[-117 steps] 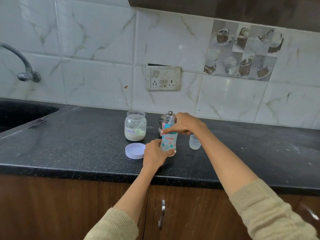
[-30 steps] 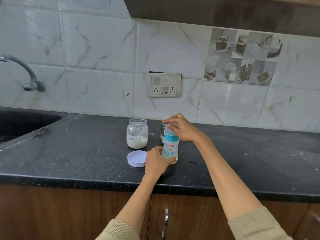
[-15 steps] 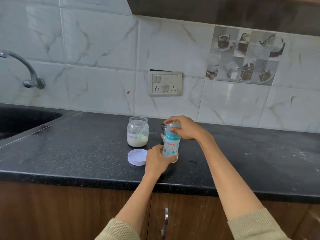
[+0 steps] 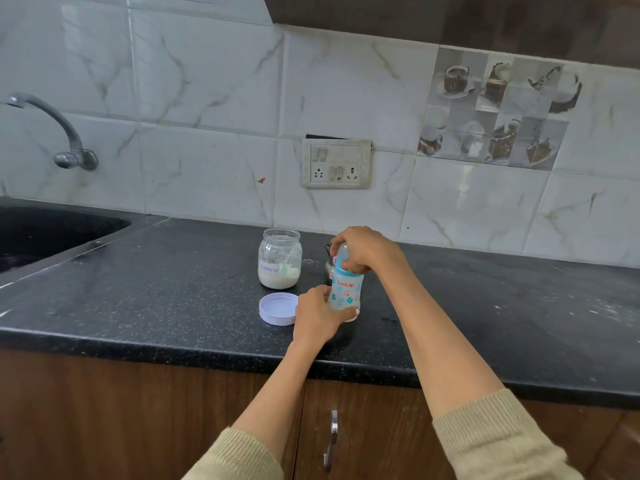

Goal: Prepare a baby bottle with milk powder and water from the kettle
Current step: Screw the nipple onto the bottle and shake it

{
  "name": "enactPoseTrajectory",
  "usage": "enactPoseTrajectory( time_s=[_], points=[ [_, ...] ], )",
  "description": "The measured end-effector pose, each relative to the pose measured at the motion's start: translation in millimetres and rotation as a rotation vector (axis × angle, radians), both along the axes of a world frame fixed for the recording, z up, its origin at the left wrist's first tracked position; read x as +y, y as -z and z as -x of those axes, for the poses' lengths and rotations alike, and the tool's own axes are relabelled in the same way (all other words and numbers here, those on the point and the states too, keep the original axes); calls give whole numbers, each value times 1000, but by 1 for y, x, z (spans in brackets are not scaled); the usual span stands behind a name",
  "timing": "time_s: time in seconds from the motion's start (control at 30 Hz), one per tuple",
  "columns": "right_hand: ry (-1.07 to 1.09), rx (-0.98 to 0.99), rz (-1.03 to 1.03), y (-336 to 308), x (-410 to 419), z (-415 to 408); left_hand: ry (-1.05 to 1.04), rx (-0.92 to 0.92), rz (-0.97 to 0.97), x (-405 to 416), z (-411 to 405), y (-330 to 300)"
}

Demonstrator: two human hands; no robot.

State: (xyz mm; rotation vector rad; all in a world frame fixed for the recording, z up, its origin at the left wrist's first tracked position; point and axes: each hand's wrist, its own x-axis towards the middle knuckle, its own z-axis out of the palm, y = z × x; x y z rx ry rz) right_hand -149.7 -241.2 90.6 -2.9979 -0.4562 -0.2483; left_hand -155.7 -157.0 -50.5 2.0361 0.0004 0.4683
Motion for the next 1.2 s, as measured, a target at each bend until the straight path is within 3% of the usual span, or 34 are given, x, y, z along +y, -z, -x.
enactPoseTrajectory(
  time_s=[0.2,0.3,0.43,0.57,0.77,0.9,1.03,1.13,1.2],
  points=[
    [-38,-115,-37,27,-8,4,36,15,-20,1,6,-4],
    [-115,-96,-239,42,-17,11,64,26,-42,2,14,-7],
    [-209,-44,-662,67,-25,15,86,26,-77,3,18,-8],
    [-256,-5,-805,93,-20,16,104,9,-95,4,18,-6],
    [-106,-166,-771,104,-11,3,72,2,-67,3,13,-2],
    [-168,-163,-817,77,-12,-2,75,15,-15,4,12,-1],
    [-200,-512,-1012,50,-16,-4,66,61,20,5,13,-1],
    [-213,-197,-717,65,-22,3,57,58,1,5,13,-2],
    [-208,-179,-705,75,-24,2,62,59,-11,4,13,0]
  ],
)
